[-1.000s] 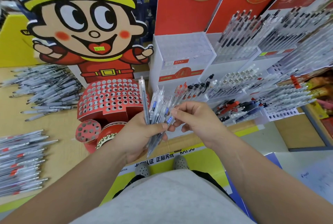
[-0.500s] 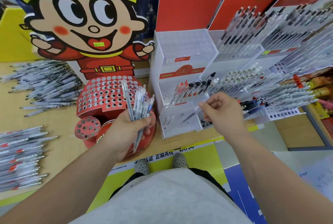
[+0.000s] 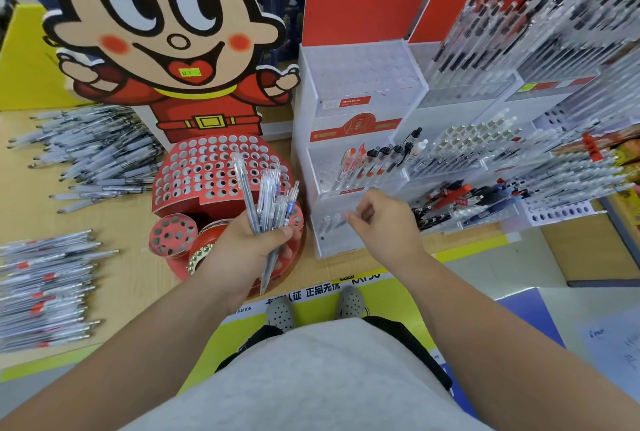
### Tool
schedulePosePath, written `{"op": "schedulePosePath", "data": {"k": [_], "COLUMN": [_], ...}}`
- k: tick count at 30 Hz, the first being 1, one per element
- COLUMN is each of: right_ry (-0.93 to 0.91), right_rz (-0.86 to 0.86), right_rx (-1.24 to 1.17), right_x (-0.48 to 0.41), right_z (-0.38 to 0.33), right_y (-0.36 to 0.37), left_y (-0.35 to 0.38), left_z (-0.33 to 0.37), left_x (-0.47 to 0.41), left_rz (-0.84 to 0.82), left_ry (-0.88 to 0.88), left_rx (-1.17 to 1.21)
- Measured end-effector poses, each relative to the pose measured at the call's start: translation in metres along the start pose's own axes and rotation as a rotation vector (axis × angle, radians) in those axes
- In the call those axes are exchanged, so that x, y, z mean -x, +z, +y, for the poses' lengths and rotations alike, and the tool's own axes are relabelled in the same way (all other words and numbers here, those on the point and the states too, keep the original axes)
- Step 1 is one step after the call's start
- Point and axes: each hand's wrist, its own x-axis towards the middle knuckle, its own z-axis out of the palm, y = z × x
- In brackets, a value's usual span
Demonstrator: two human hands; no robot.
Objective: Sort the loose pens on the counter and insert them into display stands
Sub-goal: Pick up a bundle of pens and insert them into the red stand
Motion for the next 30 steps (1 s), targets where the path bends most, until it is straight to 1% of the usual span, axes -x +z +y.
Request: {"op": "schedulePosePath", "data": {"k": [2, 6, 9, 12, 17, 19, 24, 28, 30], "right_ry": [0.047, 0.233, 0.254, 0.168, -0.073, -0.141, -0.139, -0.071, -0.027], "right_rz": [-0.034, -0.138, -0.224, -0.269, -0.307, -0.299, -0.279, -0.339, -0.269], "right_rx": [-0.02, -0.303, -0.403, -0.314, -0.001, 0.096, 0.186, 0.21, 0.145], "right_x": [-0.002, -0.008, -0.01, -0.01, -0.011, -0.011, -0.014, -0.009, -0.002], "right_z": [0.0, -0.003, -0.003, 0.004, 0.005, 0.003, -0.004, -0.007, -0.012], "right_y": [0.005, 0.009, 0.003, -0.003, -0.002, 0.0, 0.008, -0.005, -0.017], "left_y": [-0.002, -0.008, -0.01, -0.009, -0.007, -0.005, 0.0, 0.003, 0.003], "left_z": [-0.001, -0.005, -0.007, -0.008, -0.006, -0.004, 0.0, 0.003, 0.005], "left_x": [0.0, 0.0, 0.001, 0.001, 0.002, 0.003, 0.006, 0.01, 0.011], "left_rz": [0.005, 0.02, 0.014, 0.014, 0.001, -0.008, -0.047, -0.138, -0.183], "left_ry": [0.001, 0.006, 0.009, 0.004, 0.007, 0.005, -0.001, 0.011, 0.021], "left_rx": [0.006, 0.006, 0.01, 0.025, 0.042, 0.057, 0.087, 0.141, 0.132]}}
